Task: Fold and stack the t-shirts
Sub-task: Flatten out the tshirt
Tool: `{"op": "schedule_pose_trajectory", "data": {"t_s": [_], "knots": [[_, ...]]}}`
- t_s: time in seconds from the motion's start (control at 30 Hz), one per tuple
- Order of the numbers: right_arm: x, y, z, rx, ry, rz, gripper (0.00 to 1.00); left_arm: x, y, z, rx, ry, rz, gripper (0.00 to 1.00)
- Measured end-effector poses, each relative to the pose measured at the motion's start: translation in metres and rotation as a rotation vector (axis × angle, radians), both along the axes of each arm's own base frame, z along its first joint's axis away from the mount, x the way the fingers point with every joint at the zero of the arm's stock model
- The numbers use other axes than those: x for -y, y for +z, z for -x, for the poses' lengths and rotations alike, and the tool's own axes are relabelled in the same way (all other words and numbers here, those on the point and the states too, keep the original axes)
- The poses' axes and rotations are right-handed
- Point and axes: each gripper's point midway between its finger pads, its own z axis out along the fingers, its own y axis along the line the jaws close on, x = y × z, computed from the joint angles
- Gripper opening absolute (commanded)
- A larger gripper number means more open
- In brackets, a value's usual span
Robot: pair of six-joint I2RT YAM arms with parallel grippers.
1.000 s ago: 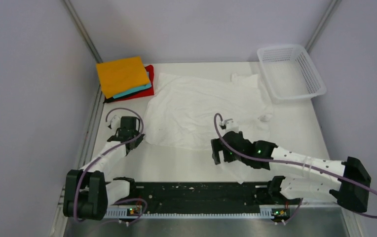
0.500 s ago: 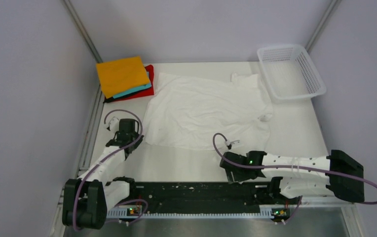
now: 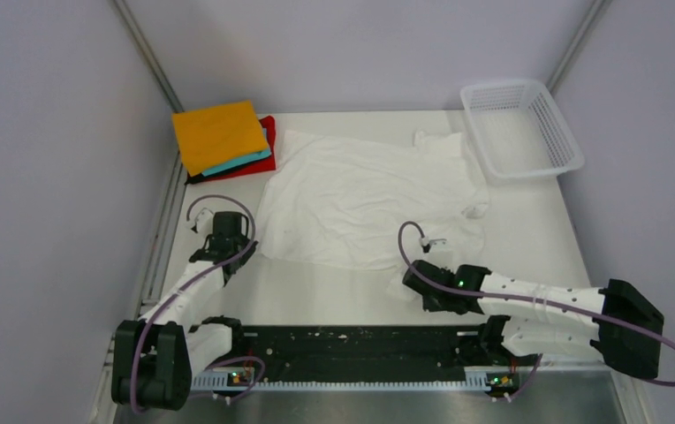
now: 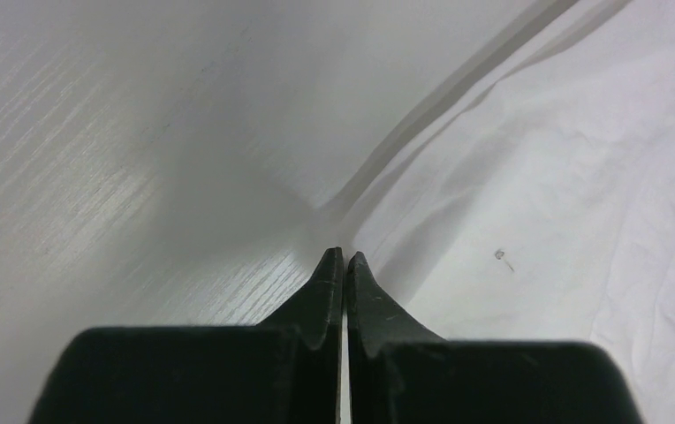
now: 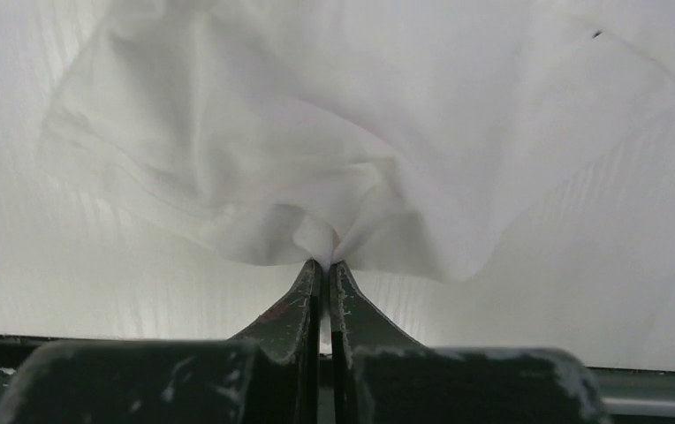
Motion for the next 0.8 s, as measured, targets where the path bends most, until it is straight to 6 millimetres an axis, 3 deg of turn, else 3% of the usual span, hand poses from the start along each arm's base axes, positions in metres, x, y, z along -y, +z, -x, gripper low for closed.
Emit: {"op": "schedule_pose_trajectory", "data": {"t_s": [0.13,0.2,0.27,0.4,0.5,0.7,0.8], "knots": [[0.002,0.024,-0.026,0.145,-0.045,-0.019,0.0,0.003,0.01,-0.007,0.027,-0.015,0.01,0.0],[-0.003,0.053,-0.046,0.249,-0.075,-0.049,0.0,0.005,0.024,-0.014,0.065,-0.022,0.015,0.0],[-0.012,0.095,-0.069,0.376,-0.11,-0.099,0.0,0.006,0.046,-0.022,0.121,-0.025,0.017,0.0],[-0.011,0.181,-0.099,0.601,-0.168,-0.185,0.0,0.006,0.109,-0.037,0.275,-0.03,0.015,0.0],[0.001,0.248,-0.11,0.763,-0.2,-0.23,0.0,0.005,0.173,-0.043,0.417,-0.027,0.008,0.0],[0.024,0.365,-0.108,0.978,-0.172,-0.336,0.0,0.005,0.28,-0.03,0.643,-0.049,0.013,0.0],[0.03,0.428,-0.098,1.065,-0.102,-0.424,0.0,0.009,0.349,-0.014,0.773,-0.084,0.019,0.0]]}}
